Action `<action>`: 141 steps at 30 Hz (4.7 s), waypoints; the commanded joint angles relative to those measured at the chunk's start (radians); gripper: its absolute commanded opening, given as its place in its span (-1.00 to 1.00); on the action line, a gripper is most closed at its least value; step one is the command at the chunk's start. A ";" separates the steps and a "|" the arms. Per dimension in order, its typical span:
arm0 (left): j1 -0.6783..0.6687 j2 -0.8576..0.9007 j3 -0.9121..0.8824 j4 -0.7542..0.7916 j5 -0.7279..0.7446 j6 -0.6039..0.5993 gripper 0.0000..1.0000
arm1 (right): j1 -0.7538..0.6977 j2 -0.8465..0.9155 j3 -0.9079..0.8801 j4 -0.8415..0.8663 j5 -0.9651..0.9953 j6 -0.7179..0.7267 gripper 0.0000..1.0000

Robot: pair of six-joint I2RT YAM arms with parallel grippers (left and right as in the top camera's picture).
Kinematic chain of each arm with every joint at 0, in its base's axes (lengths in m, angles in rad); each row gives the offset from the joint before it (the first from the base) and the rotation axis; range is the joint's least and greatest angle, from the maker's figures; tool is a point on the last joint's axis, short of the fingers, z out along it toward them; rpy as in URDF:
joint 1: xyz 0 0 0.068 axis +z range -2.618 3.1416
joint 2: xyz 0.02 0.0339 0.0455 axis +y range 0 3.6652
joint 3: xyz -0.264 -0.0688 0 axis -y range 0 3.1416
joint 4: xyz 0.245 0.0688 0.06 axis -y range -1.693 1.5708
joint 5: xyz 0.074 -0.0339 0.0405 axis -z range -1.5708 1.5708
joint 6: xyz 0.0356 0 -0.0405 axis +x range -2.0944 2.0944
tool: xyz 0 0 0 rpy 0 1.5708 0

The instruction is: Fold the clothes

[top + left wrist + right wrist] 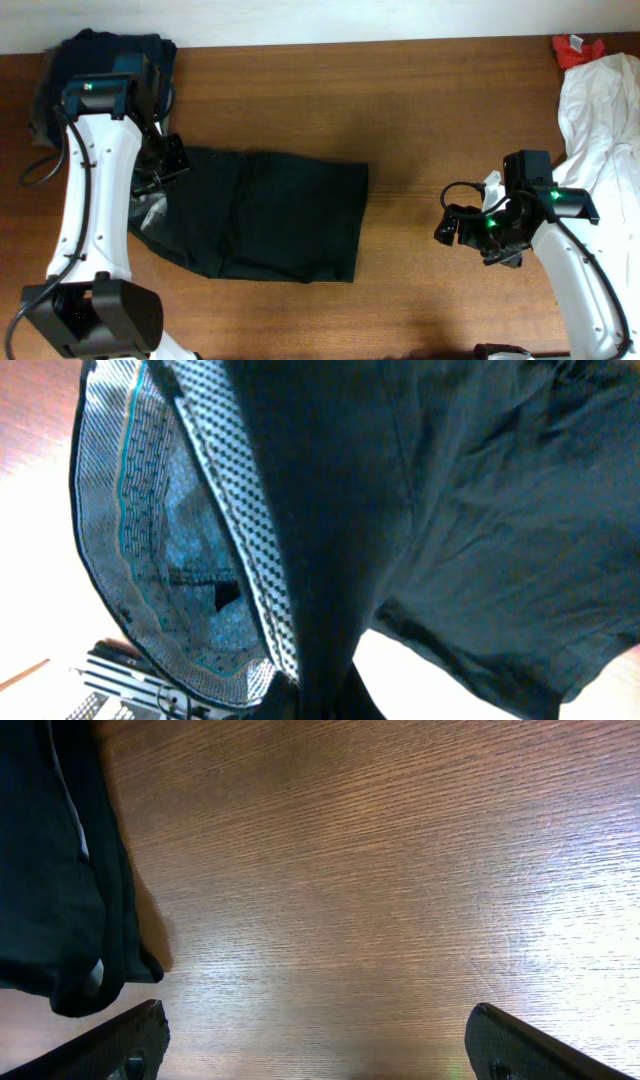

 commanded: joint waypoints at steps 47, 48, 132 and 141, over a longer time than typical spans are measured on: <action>-0.398 -0.029 0.027 0.163 0.027 -0.180 -0.99 | -0.008 0.001 0.010 0.000 -0.006 -0.006 0.97; -0.369 -0.050 0.027 0.151 0.008 -0.190 -0.99 | -0.008 0.001 0.010 0.000 -0.006 -0.006 0.97; -0.365 0.169 0.420 -0.078 -0.205 -0.101 -0.99 | -0.008 0.001 0.010 0.000 -0.006 -0.006 0.97; -0.170 0.169 0.418 -0.078 -0.233 -0.067 -0.99 | -0.008 0.001 0.010 0.000 -0.006 -0.006 0.97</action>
